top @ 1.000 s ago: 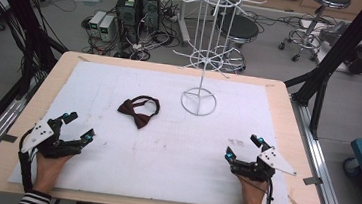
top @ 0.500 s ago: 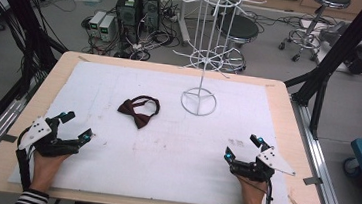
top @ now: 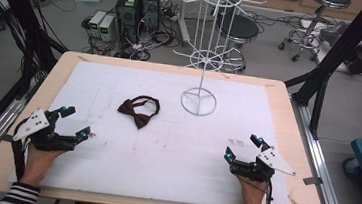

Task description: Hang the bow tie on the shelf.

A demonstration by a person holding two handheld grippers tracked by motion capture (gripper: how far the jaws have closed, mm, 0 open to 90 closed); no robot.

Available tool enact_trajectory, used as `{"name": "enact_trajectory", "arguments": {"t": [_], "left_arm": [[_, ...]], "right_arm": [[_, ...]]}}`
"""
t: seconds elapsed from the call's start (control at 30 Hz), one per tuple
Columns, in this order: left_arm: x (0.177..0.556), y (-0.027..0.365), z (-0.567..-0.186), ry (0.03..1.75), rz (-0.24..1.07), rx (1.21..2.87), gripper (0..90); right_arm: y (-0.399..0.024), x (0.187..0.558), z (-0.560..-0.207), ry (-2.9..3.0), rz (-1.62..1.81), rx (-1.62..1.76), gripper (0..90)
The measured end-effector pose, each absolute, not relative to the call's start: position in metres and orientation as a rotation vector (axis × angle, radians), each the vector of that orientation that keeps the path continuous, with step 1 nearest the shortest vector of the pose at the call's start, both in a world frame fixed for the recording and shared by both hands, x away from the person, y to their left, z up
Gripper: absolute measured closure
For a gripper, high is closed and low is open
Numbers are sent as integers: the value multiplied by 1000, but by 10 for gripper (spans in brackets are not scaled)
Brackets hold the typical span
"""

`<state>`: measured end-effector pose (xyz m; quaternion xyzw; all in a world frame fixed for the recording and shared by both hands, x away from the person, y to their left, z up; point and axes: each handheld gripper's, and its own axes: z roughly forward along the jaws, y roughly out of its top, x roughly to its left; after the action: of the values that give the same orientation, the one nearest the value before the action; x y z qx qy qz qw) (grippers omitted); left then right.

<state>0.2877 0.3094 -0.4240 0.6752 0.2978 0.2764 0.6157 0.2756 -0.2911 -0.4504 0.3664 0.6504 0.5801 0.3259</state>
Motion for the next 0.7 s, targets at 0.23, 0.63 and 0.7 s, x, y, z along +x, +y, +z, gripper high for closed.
{"name": "enact_trajectory", "arguments": {"t": [0.23,0.63,0.7], "left_arm": [[295,306,-411,660,606,1623,64],[327,292,-386,605,522,1788,42],[337,287,-382,589,477,1828,42]], "right_arm": [[-291,276,-450,1705,1524,965,7],[-291,276,-450,1706,1522,964,7],[-291,276,-450,1707,1525,963,7]]}}
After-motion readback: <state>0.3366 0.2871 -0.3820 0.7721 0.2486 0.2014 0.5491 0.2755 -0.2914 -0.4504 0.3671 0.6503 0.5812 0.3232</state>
